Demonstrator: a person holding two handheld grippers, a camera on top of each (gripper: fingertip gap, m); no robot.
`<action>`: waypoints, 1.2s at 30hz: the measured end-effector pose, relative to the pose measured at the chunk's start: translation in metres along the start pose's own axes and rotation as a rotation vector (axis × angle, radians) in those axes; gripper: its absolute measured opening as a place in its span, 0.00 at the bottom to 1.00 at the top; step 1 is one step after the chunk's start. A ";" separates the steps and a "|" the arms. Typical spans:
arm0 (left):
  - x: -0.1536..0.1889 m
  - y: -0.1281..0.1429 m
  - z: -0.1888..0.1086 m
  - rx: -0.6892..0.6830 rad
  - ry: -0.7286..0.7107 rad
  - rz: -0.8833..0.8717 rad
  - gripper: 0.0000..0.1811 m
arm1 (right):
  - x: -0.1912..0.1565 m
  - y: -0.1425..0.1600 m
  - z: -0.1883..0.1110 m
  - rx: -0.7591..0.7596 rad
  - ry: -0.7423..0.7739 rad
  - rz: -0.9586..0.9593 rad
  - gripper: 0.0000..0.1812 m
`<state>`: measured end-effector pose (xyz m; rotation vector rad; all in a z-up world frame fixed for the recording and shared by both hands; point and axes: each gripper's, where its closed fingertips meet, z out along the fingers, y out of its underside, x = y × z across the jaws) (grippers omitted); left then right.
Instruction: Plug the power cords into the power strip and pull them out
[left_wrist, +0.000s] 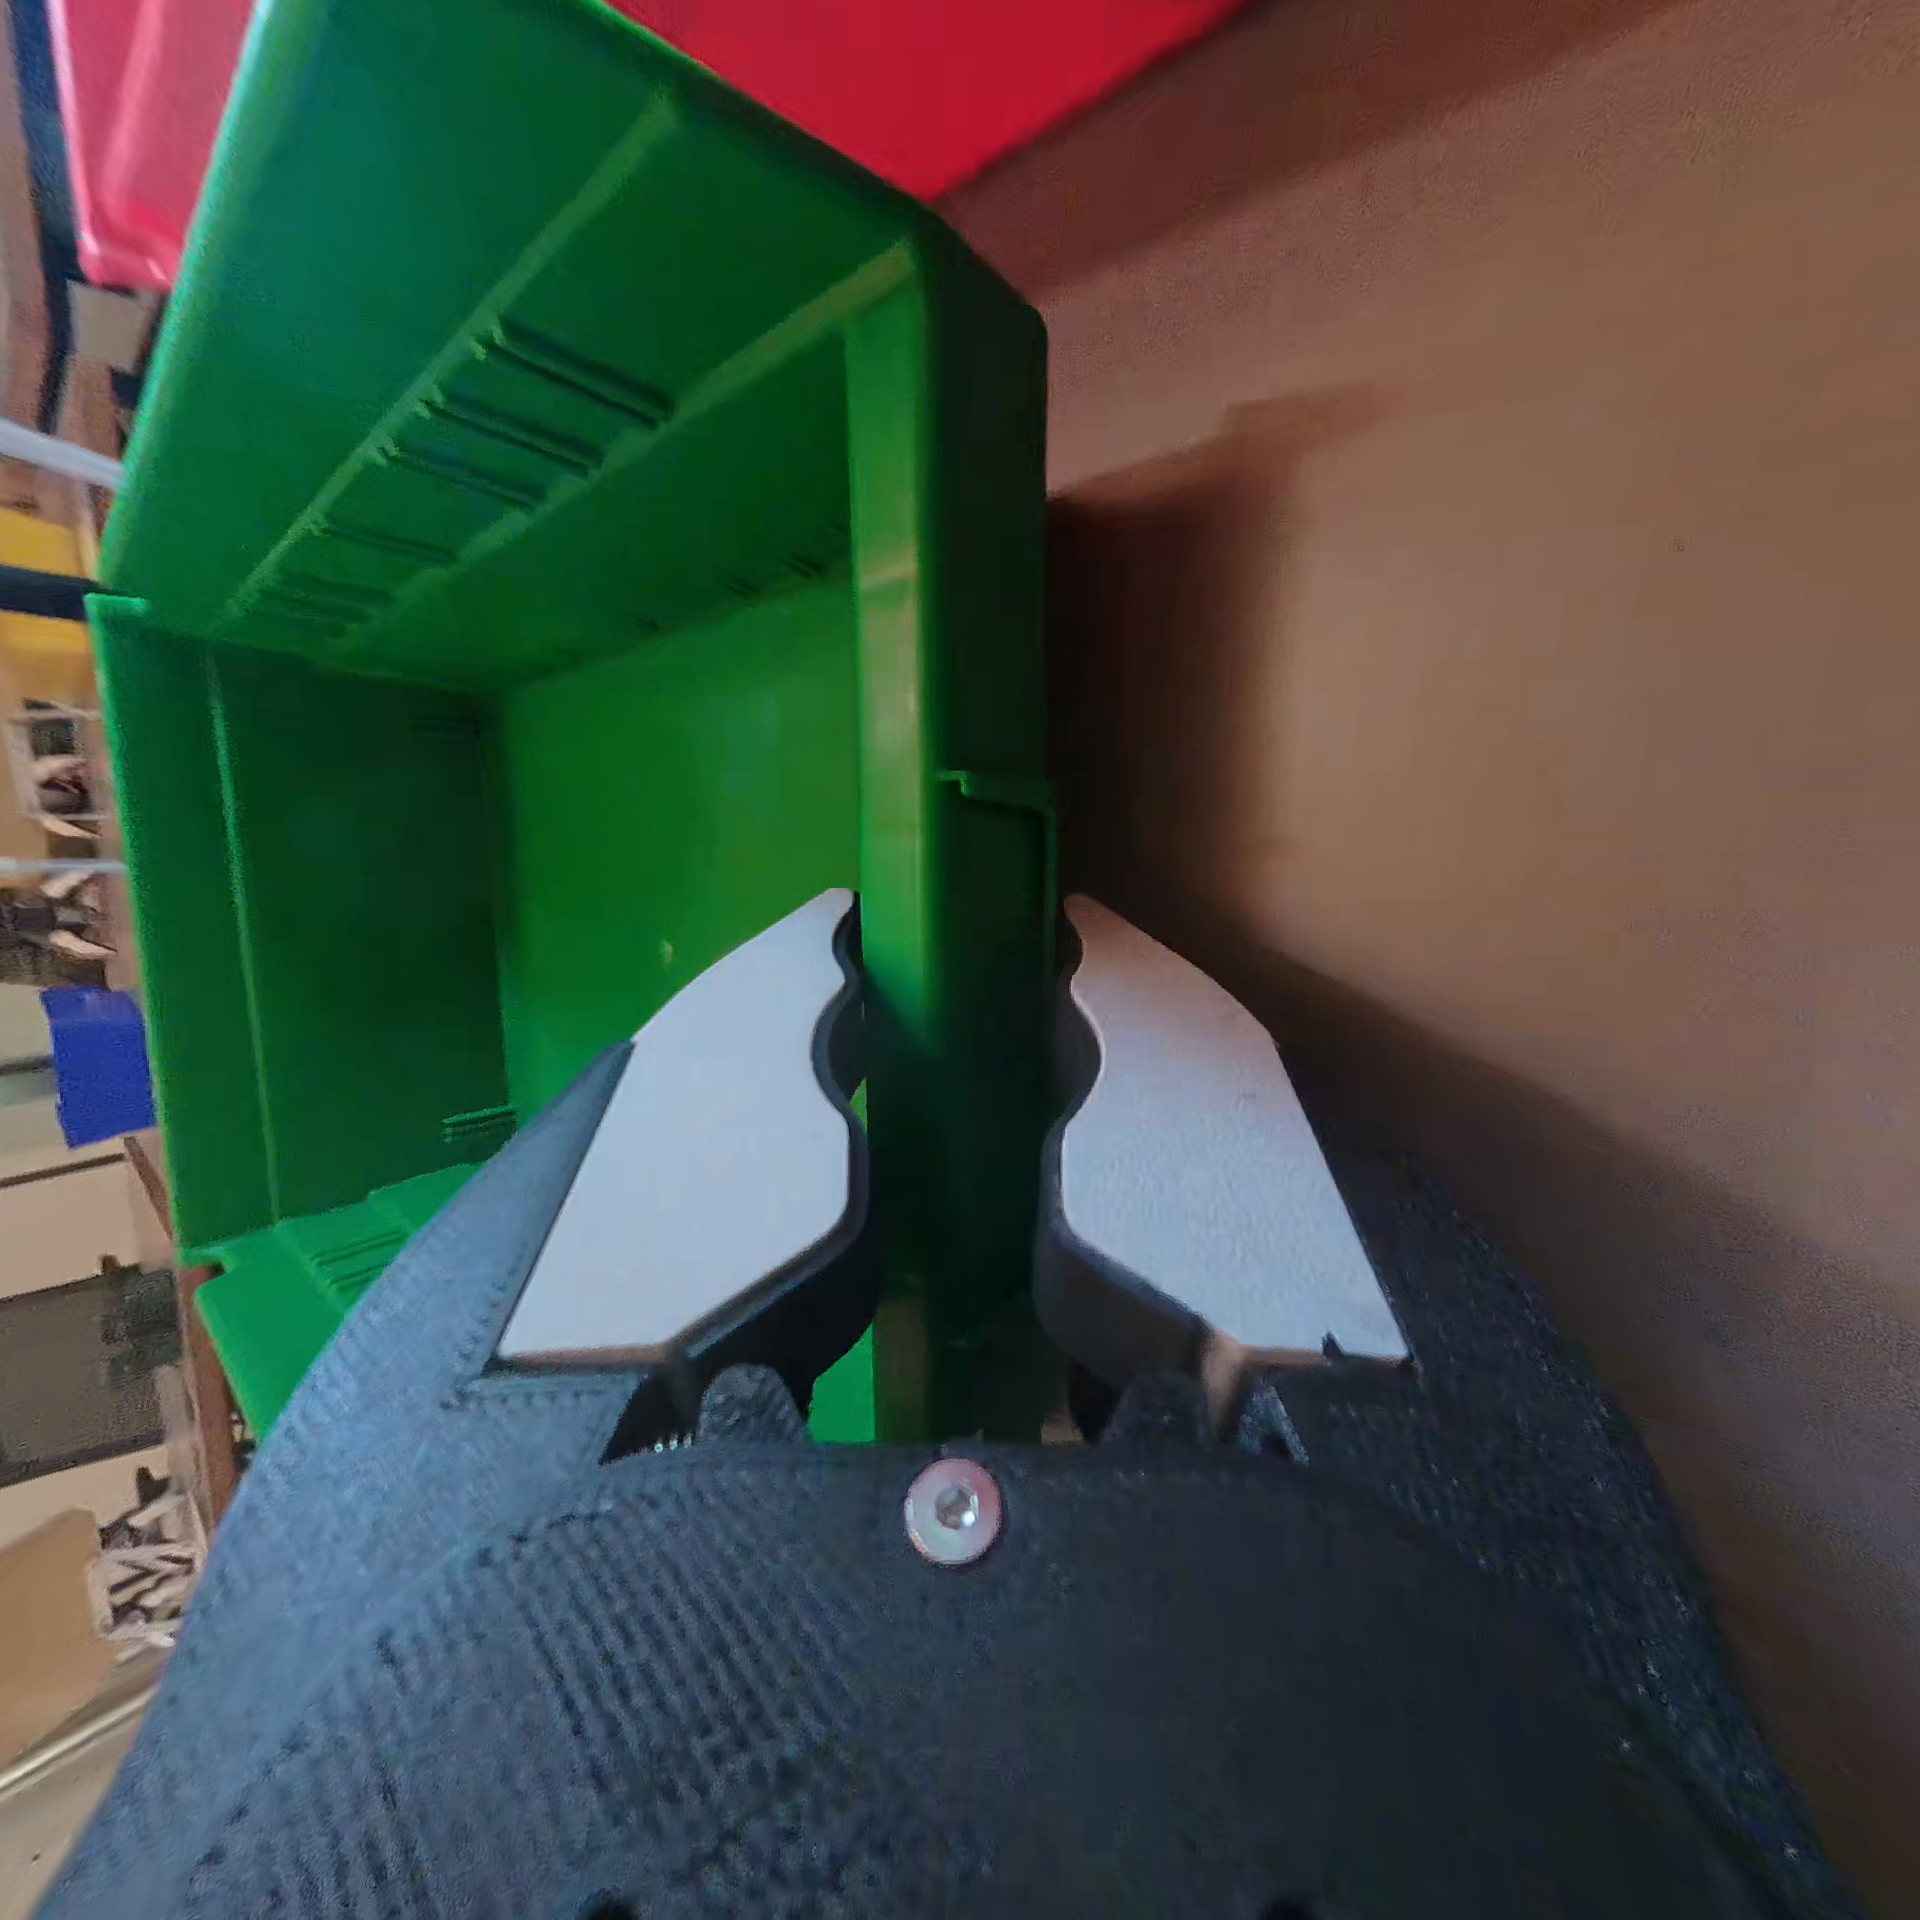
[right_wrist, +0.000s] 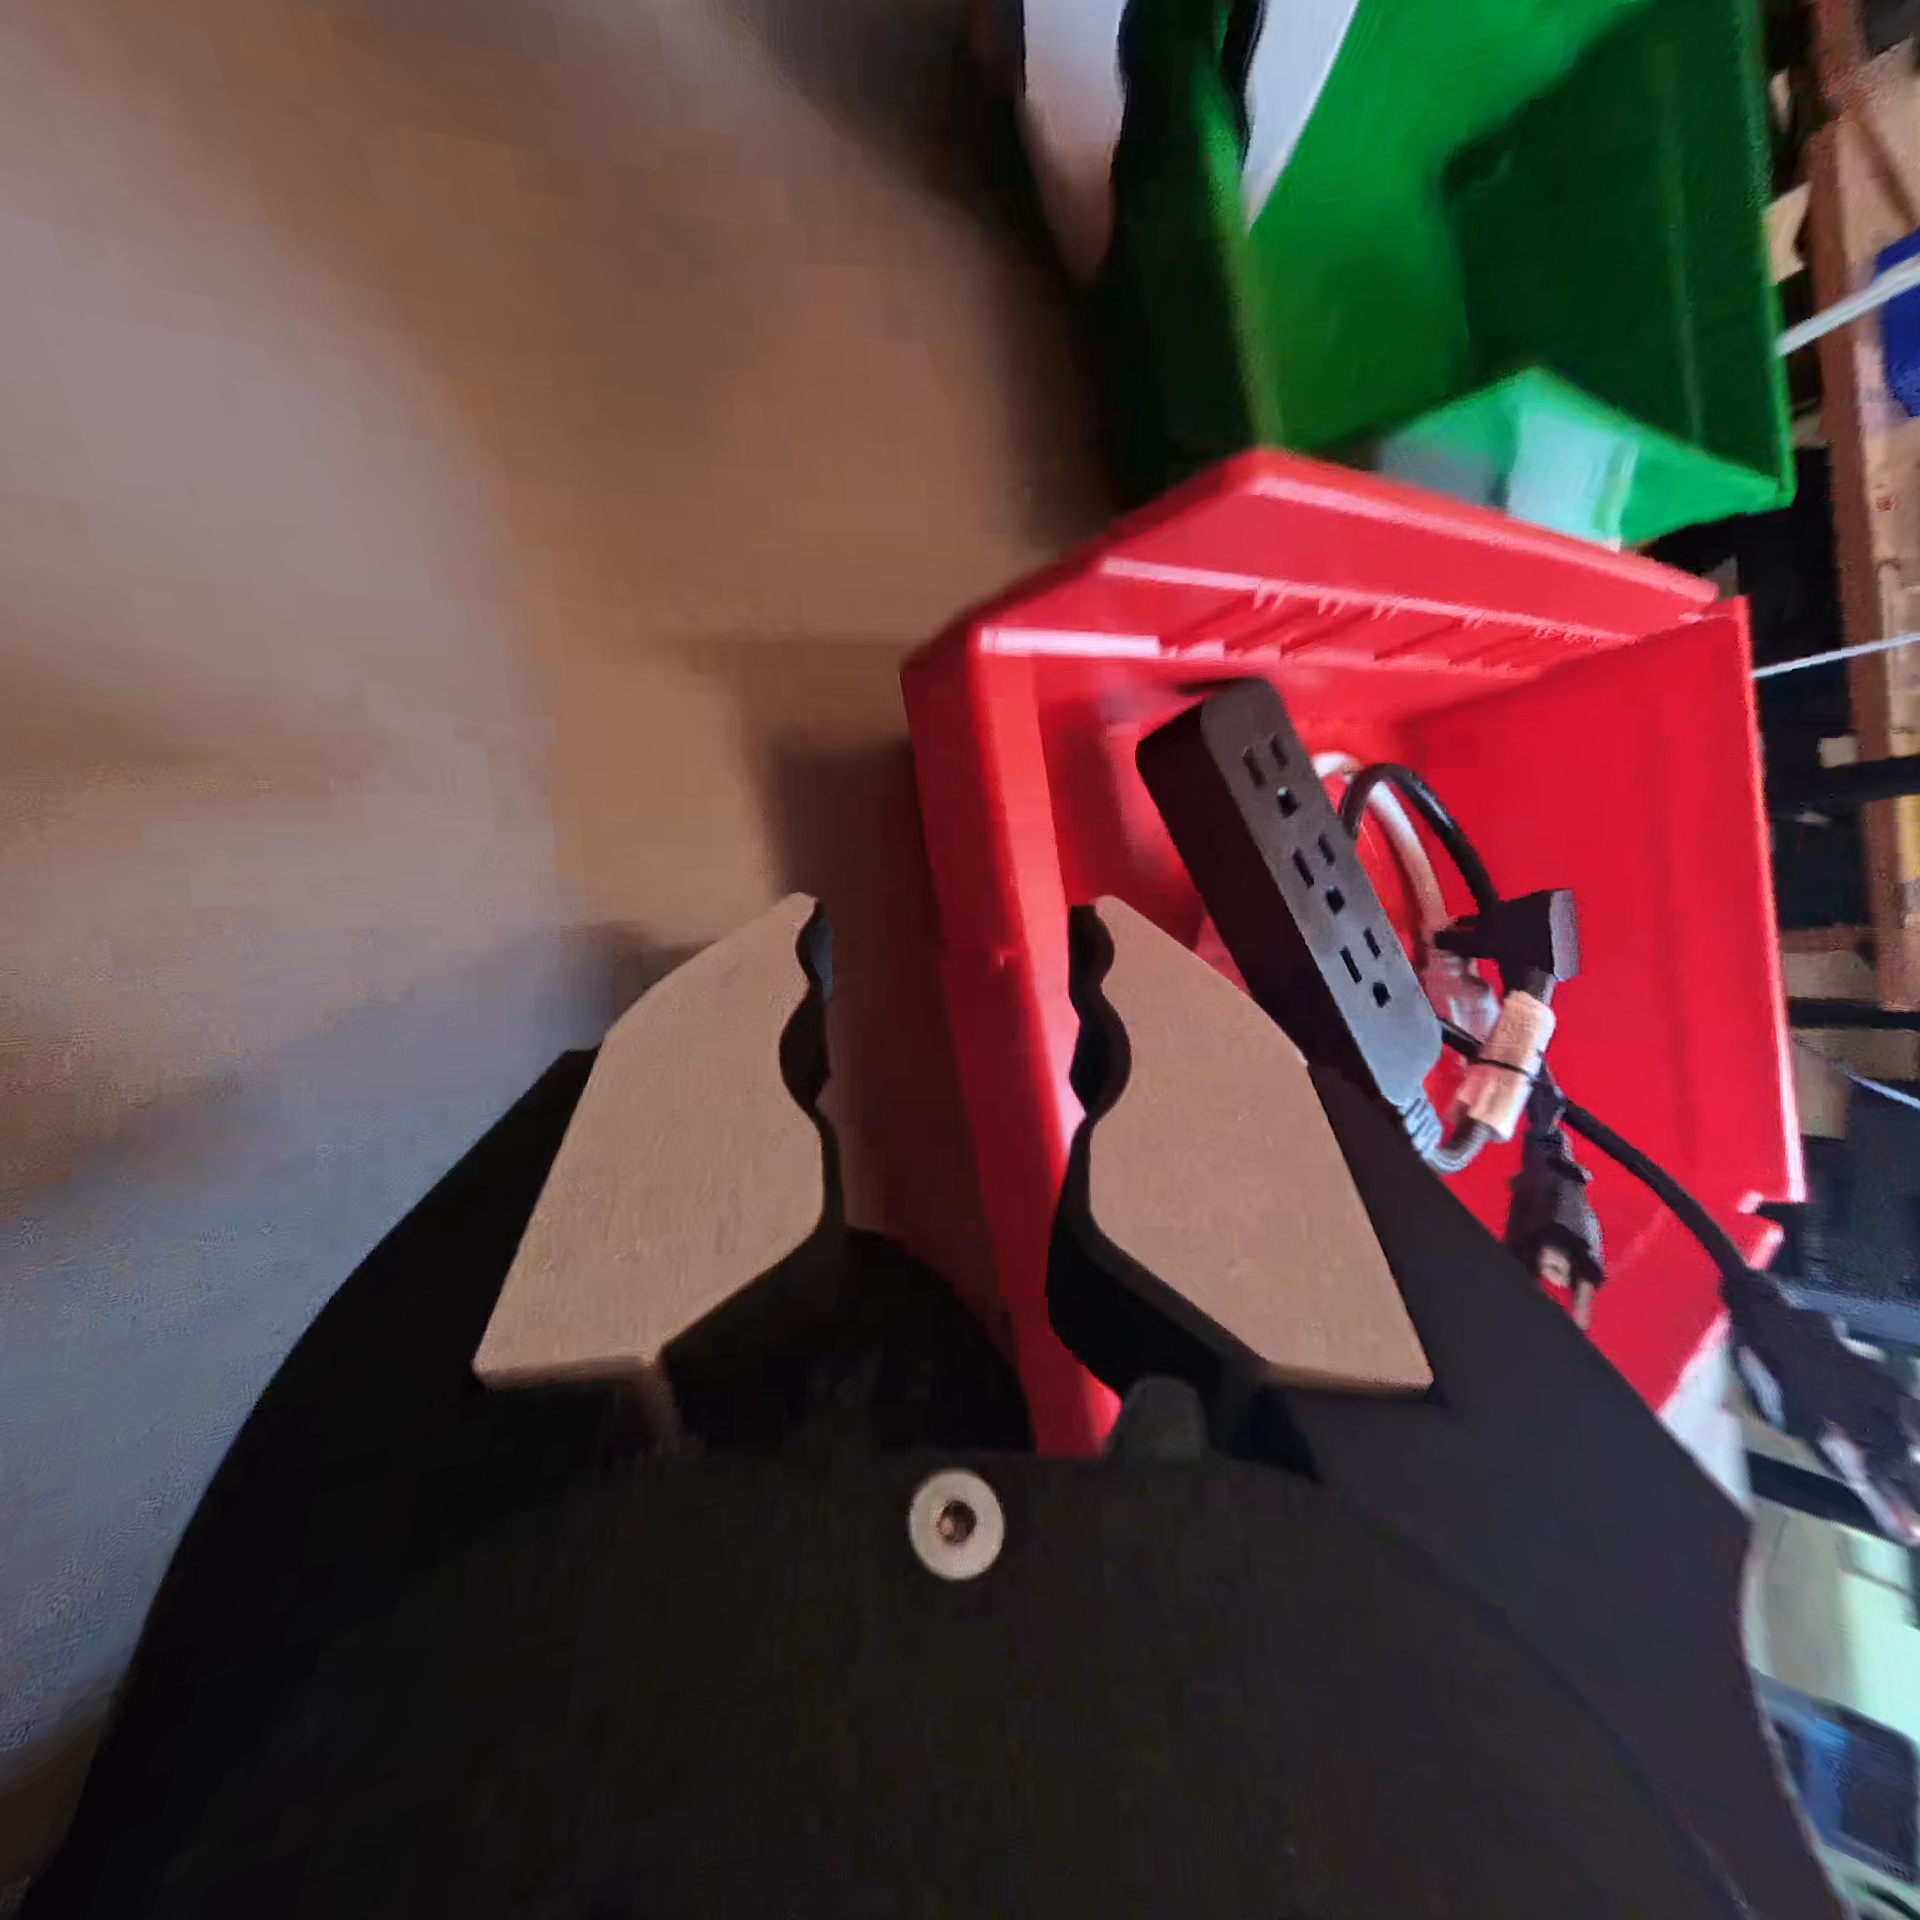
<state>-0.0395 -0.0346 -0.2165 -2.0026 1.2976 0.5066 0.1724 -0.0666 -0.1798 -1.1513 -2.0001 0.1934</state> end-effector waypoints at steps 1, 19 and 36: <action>-0.003 -0.006 0.002 0.009 -0.010 -0.007 0.20 | -0.001 -0.007 -0.008 0.049 -0.001 0.058 0.26; 0.034 -0.165 -0.047 0.592 0.119 -0.995 0.29 | 0.076 0.128 -0.031 0.147 0.209 1.022 0.36; -0.032 -0.161 -0.090 0.689 -0.177 -0.986 0.09 | 0.084 0.073 -0.080 0.124 0.527 0.753 0.07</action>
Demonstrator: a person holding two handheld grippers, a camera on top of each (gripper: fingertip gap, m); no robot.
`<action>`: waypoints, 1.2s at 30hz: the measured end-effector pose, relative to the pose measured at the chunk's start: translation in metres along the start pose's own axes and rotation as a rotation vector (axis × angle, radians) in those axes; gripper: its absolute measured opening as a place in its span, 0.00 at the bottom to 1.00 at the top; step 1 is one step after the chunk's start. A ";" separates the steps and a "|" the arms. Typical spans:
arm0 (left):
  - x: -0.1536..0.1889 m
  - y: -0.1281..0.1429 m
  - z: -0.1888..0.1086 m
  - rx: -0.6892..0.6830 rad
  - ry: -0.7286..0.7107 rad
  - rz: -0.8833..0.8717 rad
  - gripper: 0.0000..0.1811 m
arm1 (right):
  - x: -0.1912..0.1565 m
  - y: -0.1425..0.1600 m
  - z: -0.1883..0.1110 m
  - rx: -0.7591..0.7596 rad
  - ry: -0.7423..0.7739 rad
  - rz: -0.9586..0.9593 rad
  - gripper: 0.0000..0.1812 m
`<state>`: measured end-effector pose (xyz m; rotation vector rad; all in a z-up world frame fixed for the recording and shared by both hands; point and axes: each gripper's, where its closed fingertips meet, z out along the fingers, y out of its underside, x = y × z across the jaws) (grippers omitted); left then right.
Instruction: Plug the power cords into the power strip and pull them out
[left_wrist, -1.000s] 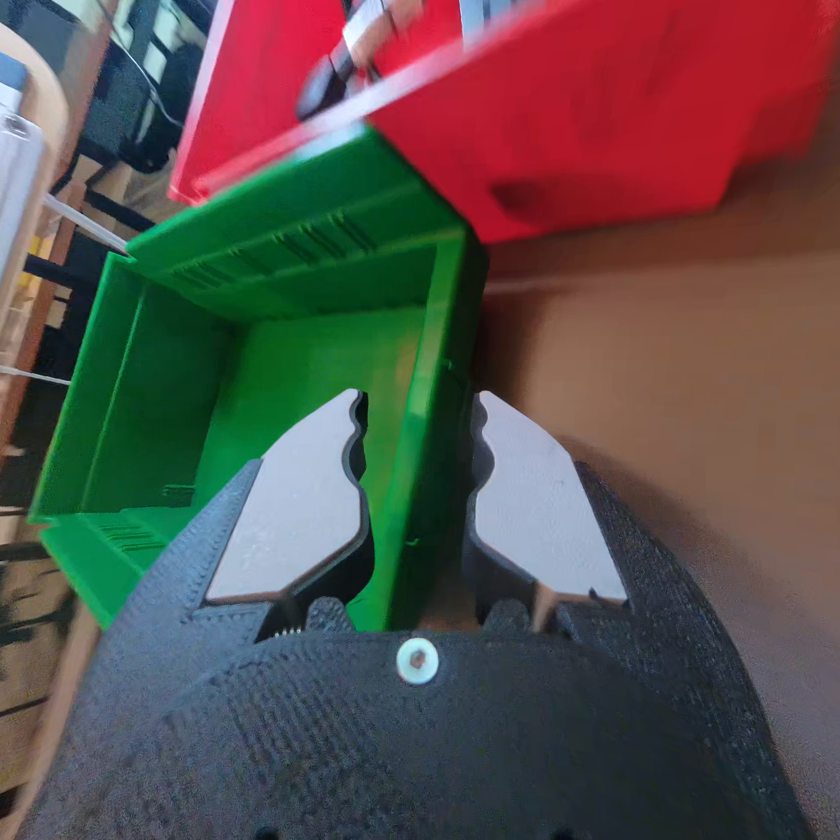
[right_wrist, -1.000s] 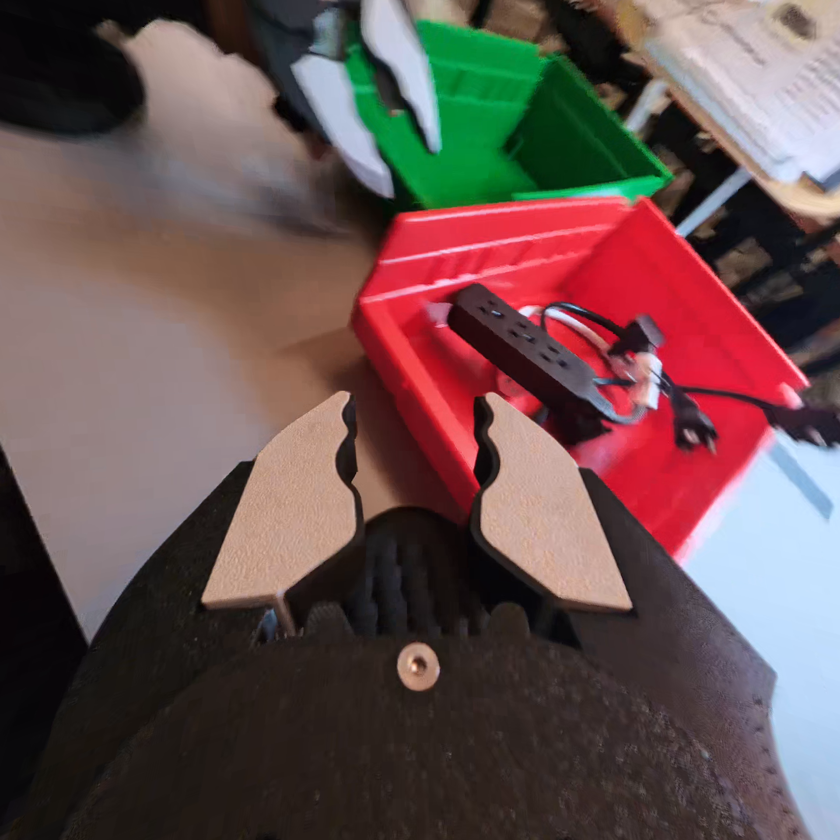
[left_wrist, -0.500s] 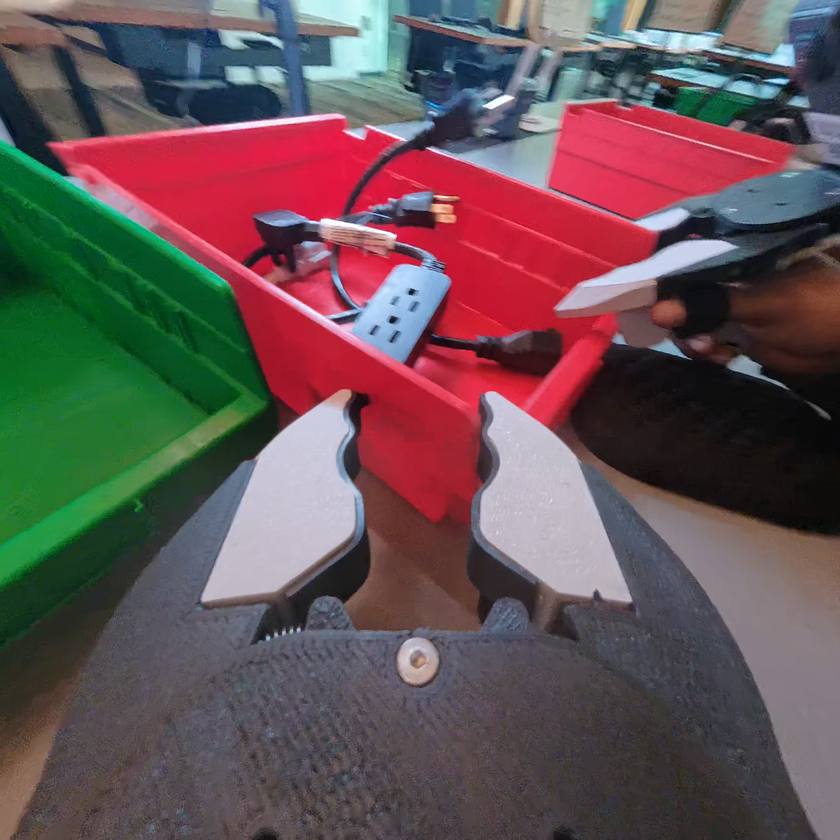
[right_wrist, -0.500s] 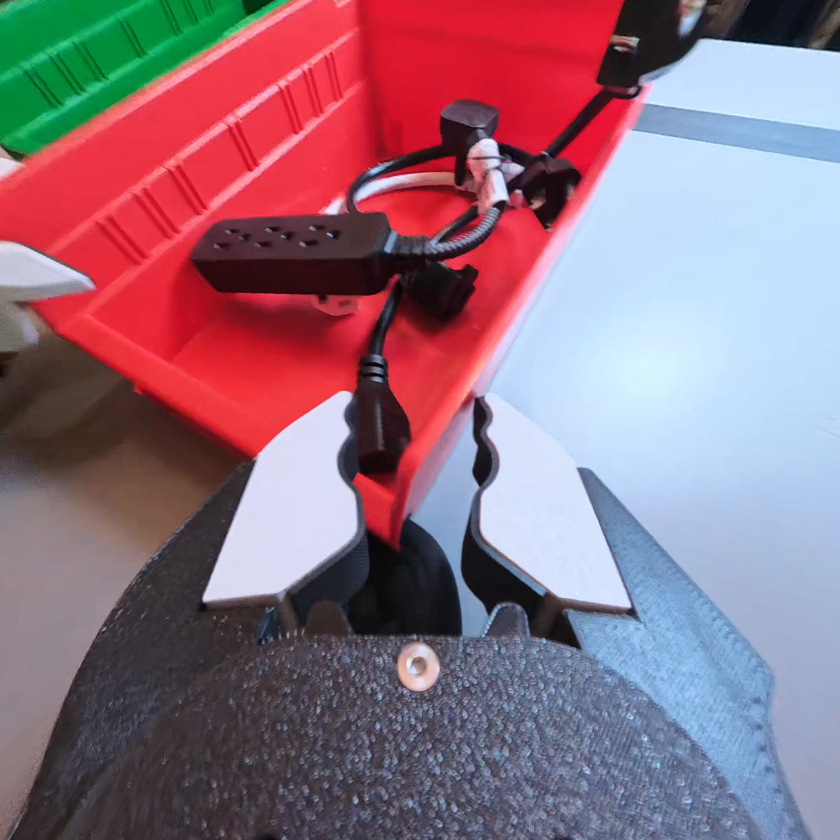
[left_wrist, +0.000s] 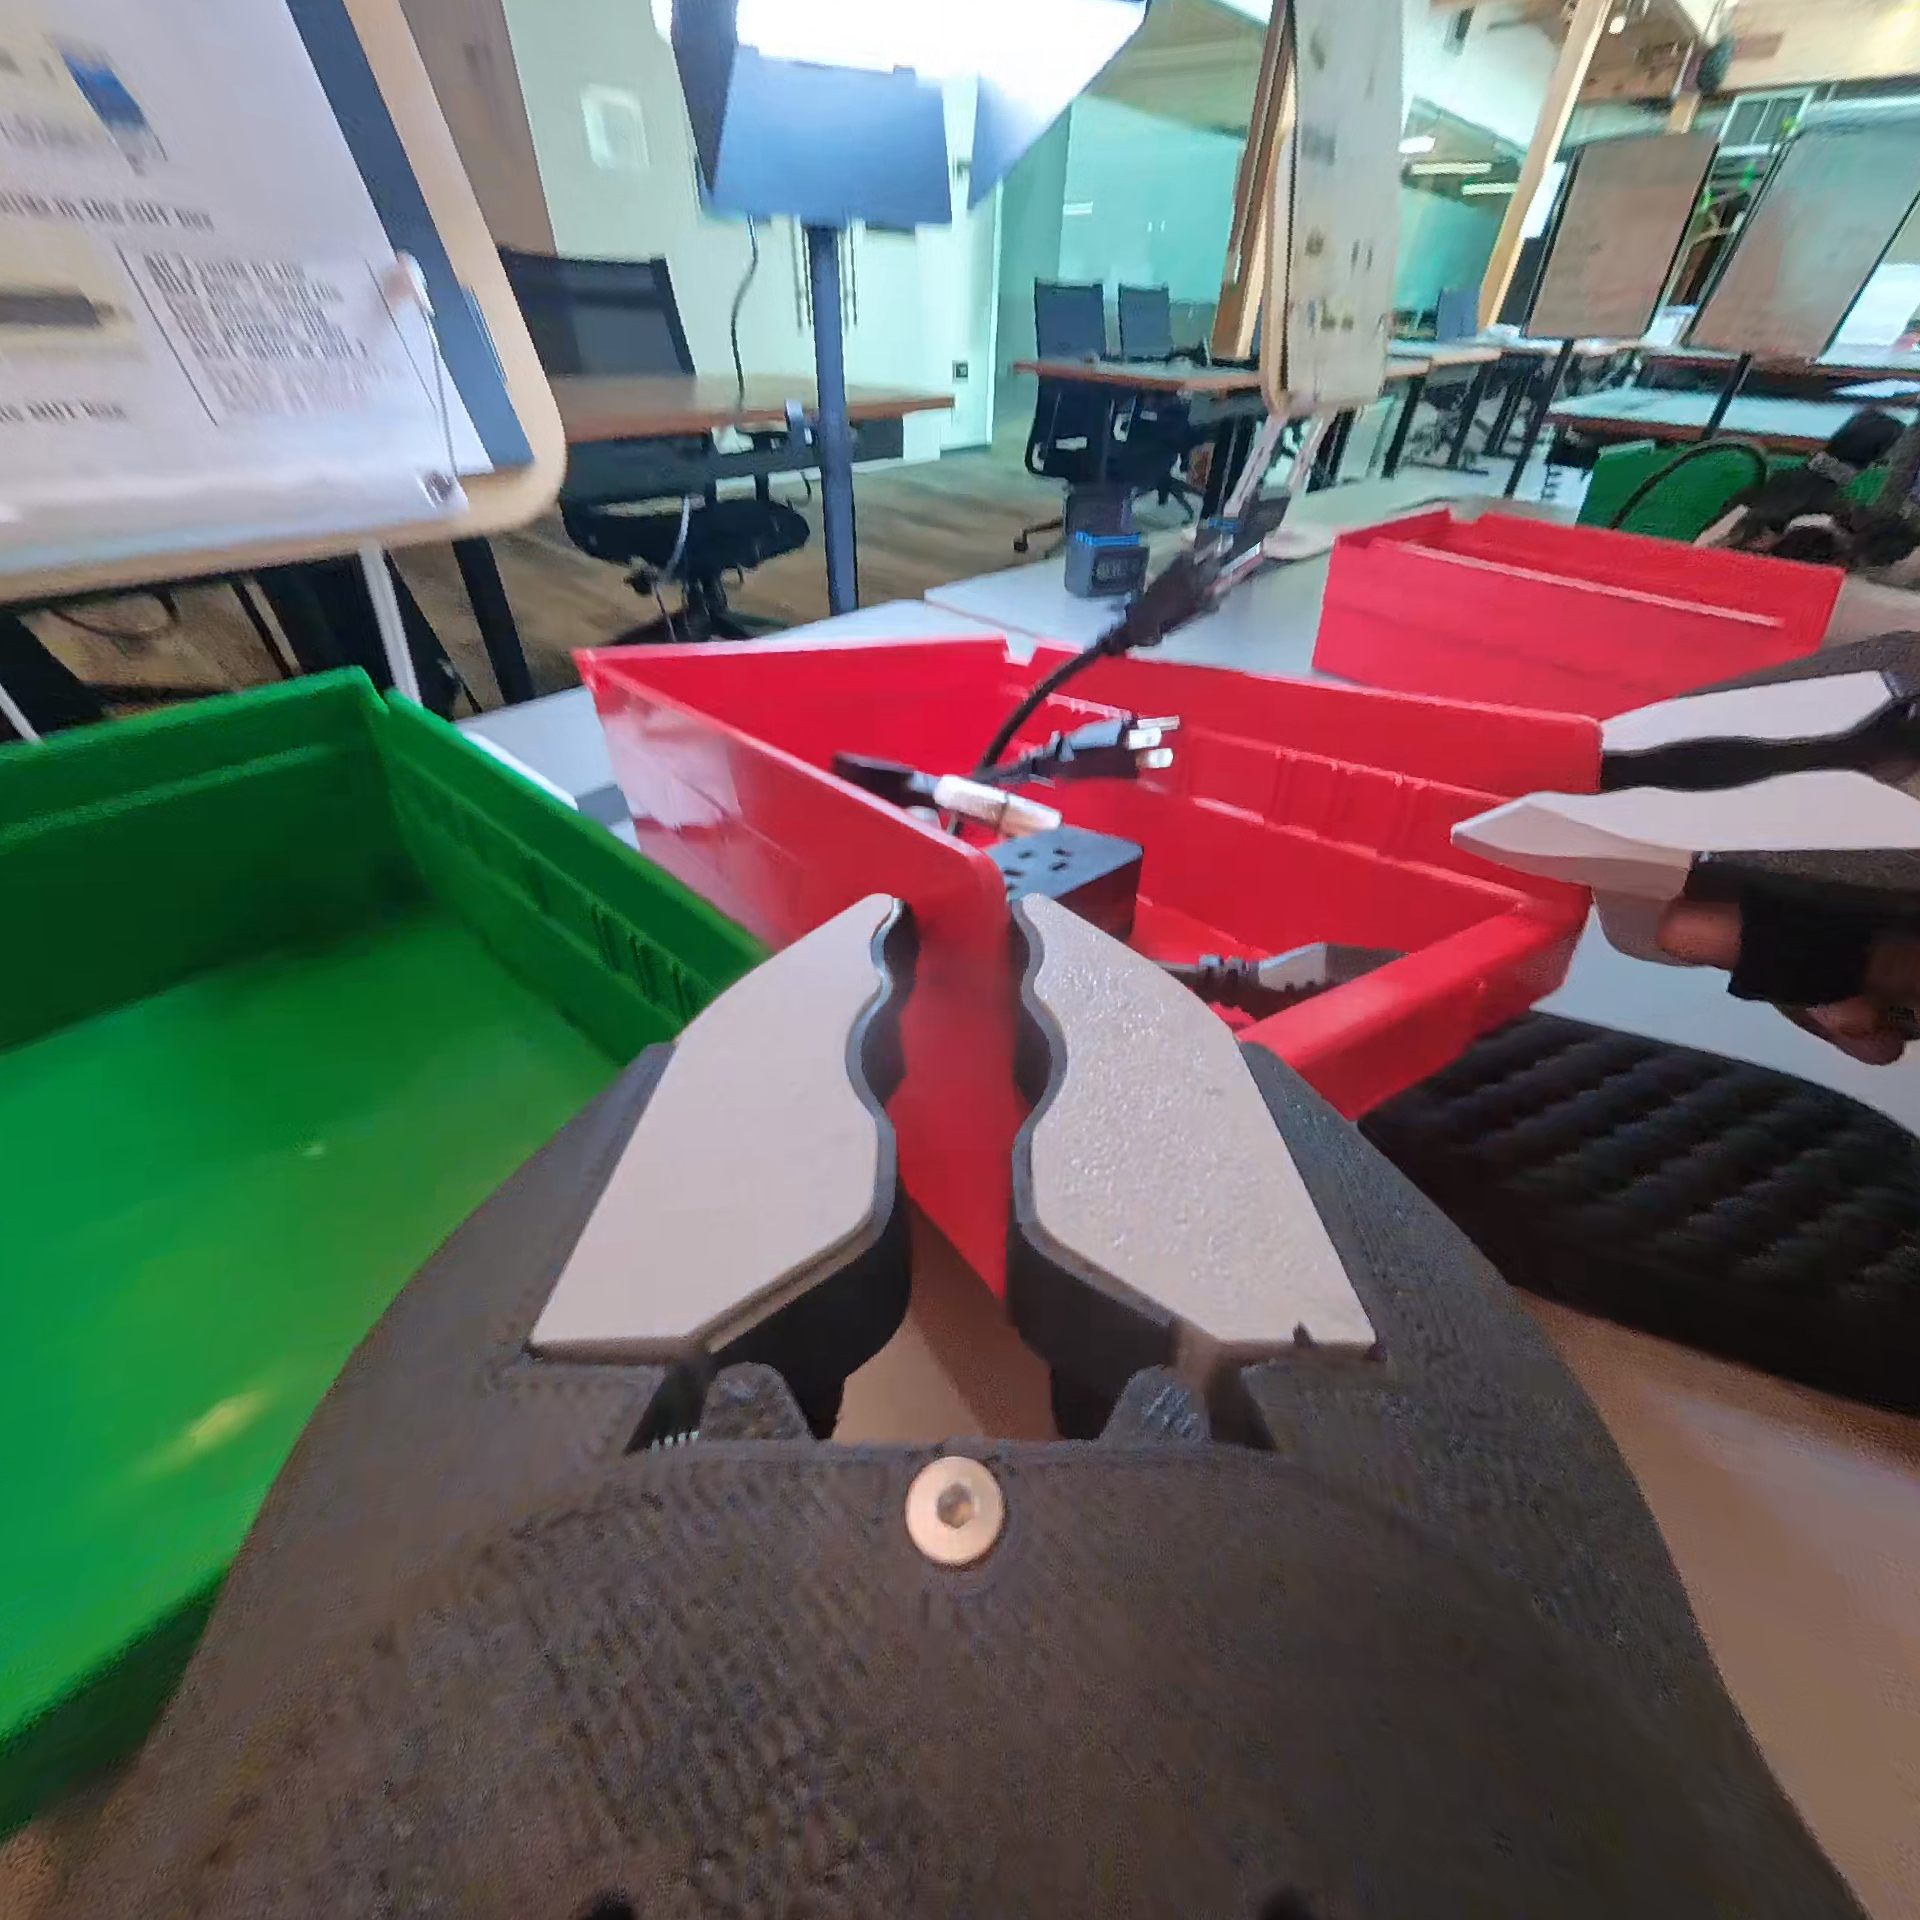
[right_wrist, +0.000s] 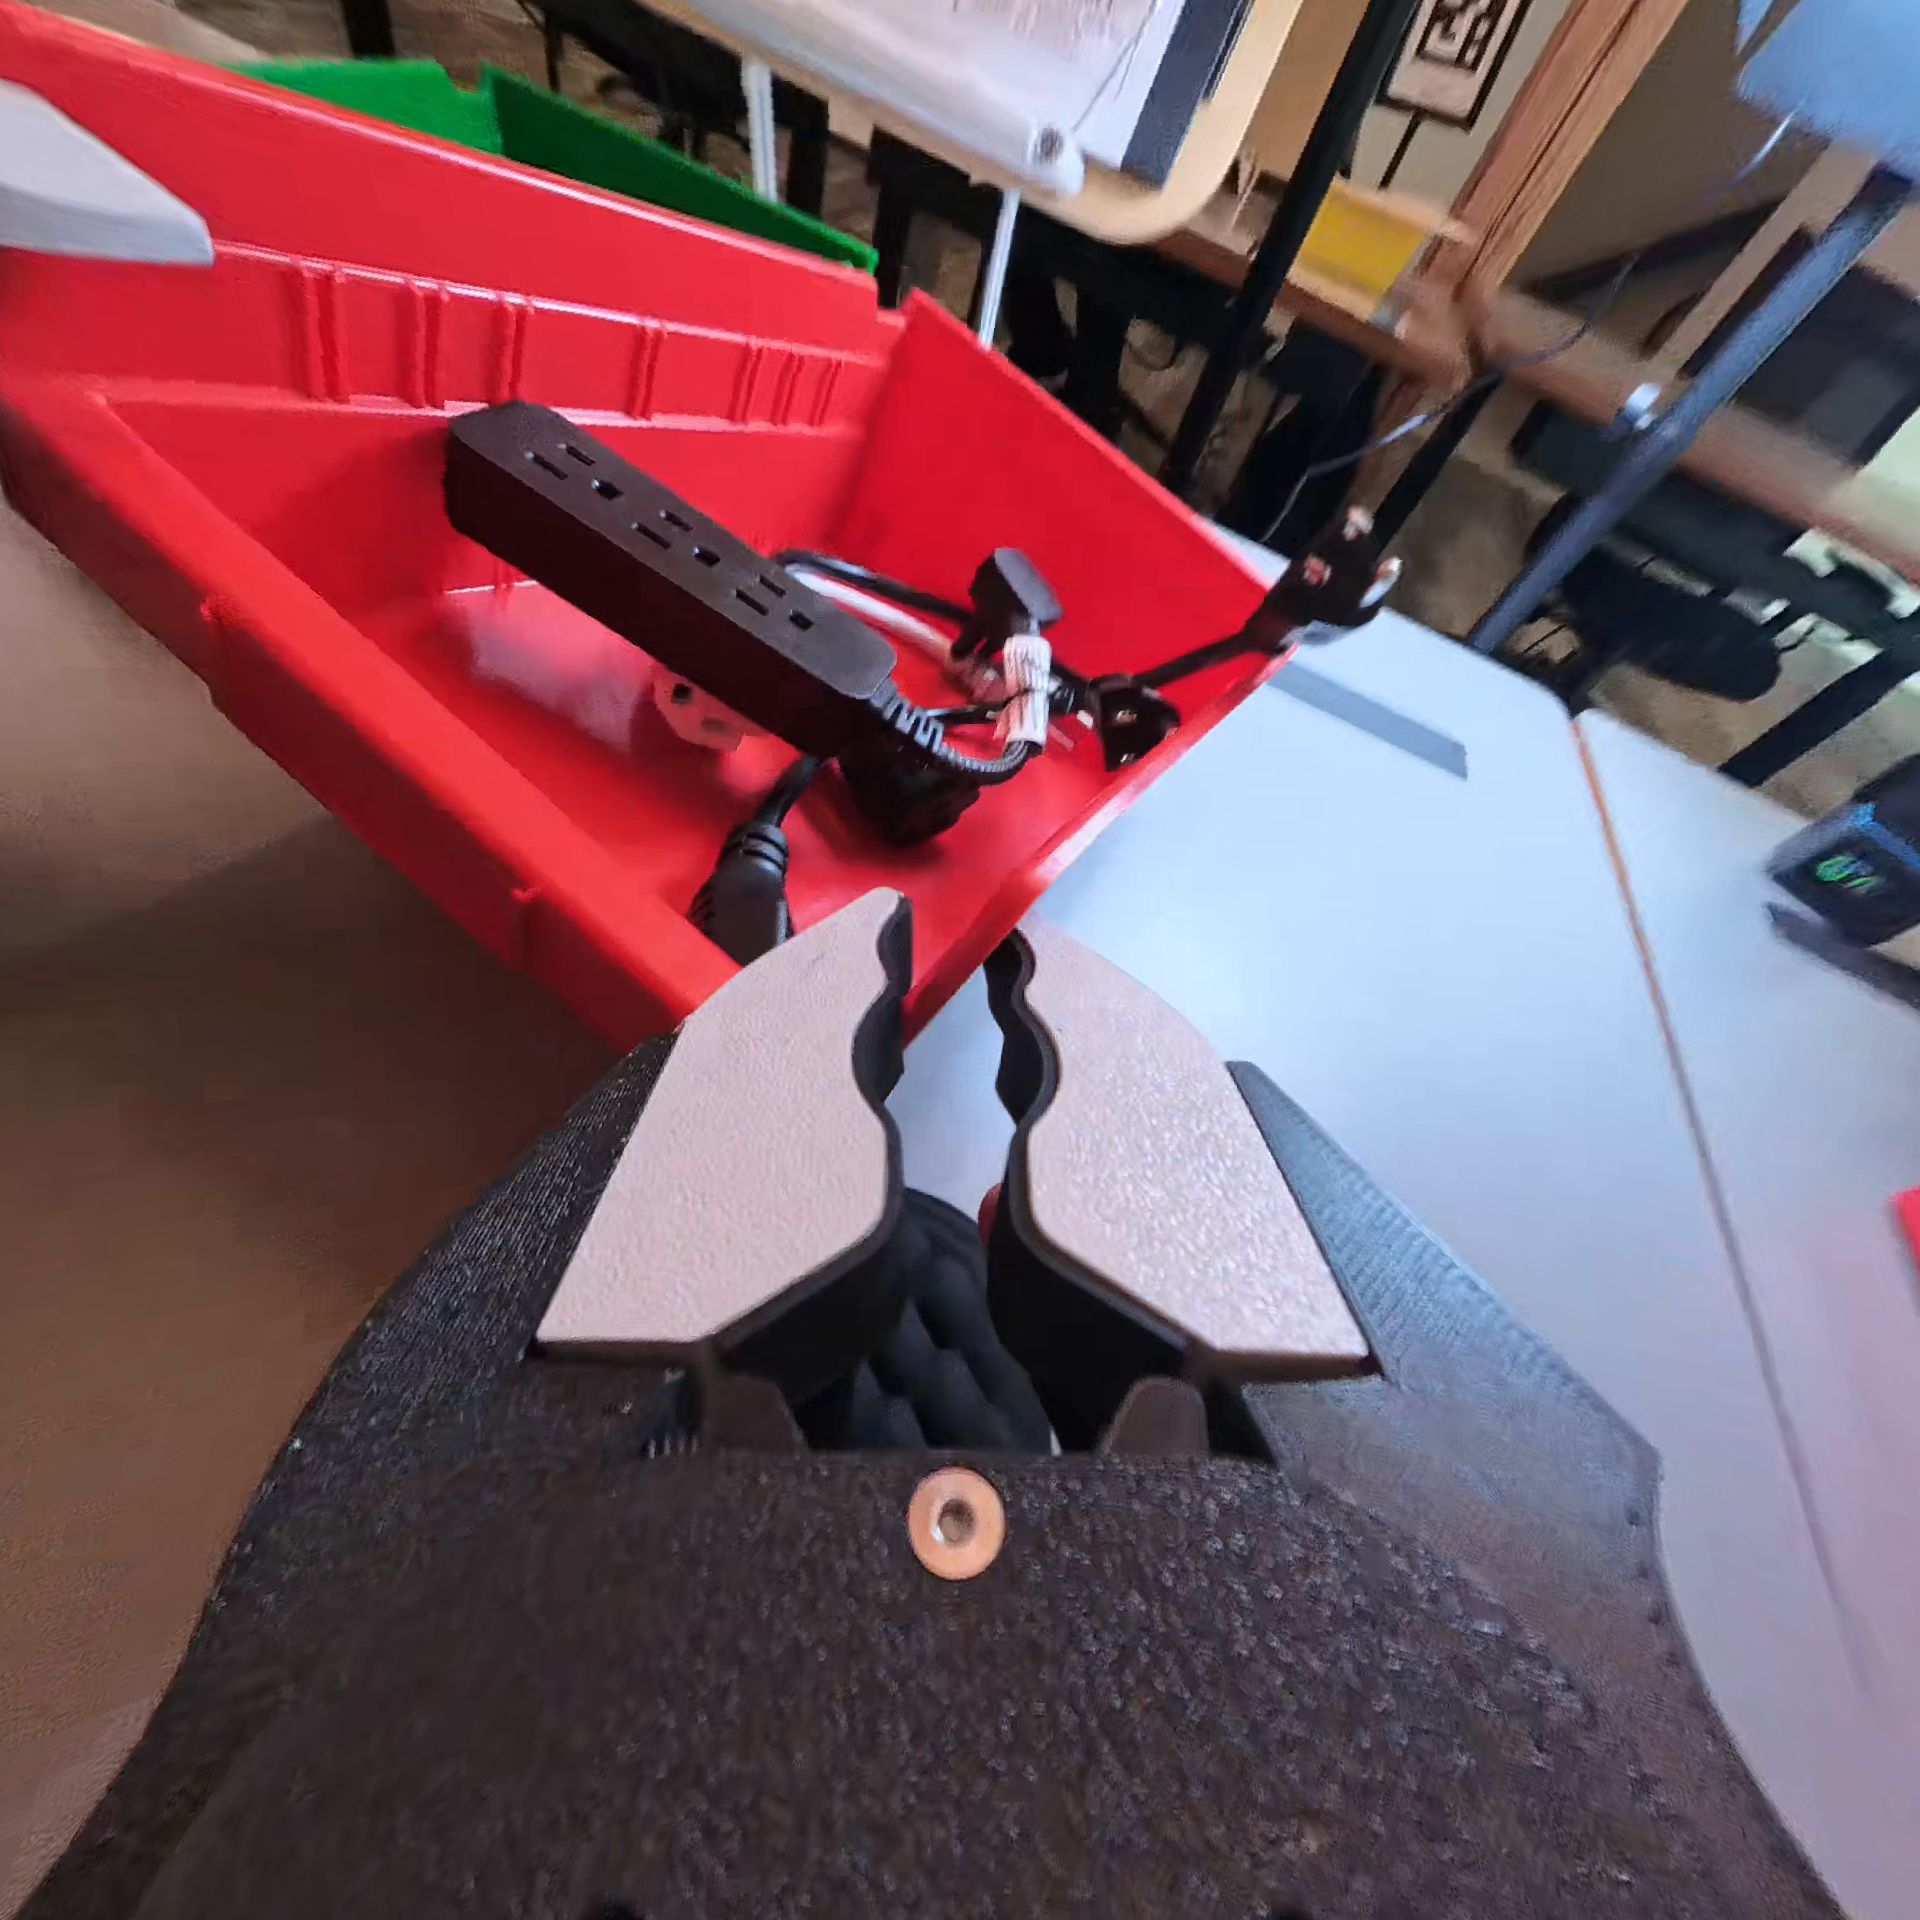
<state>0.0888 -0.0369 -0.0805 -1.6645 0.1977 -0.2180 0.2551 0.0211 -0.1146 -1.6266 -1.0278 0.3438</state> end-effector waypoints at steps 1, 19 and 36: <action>0.001 -0.010 -0.005 0.022 -0.005 0.015 0.08 | -0.001 -0.007 -0.006 0.011 0.011 -0.021 0.07; -0.015 -0.090 -0.106 0.281 -0.034 -0.014 0.02 | -0.046 -0.126 -0.063 0.209 -0.011 -0.194 0.05; -0.021 0.002 -0.093 0.053 -0.041 -0.076 0.02 | -0.070 -0.041 -0.035 0.121 -0.149 -0.083 0.06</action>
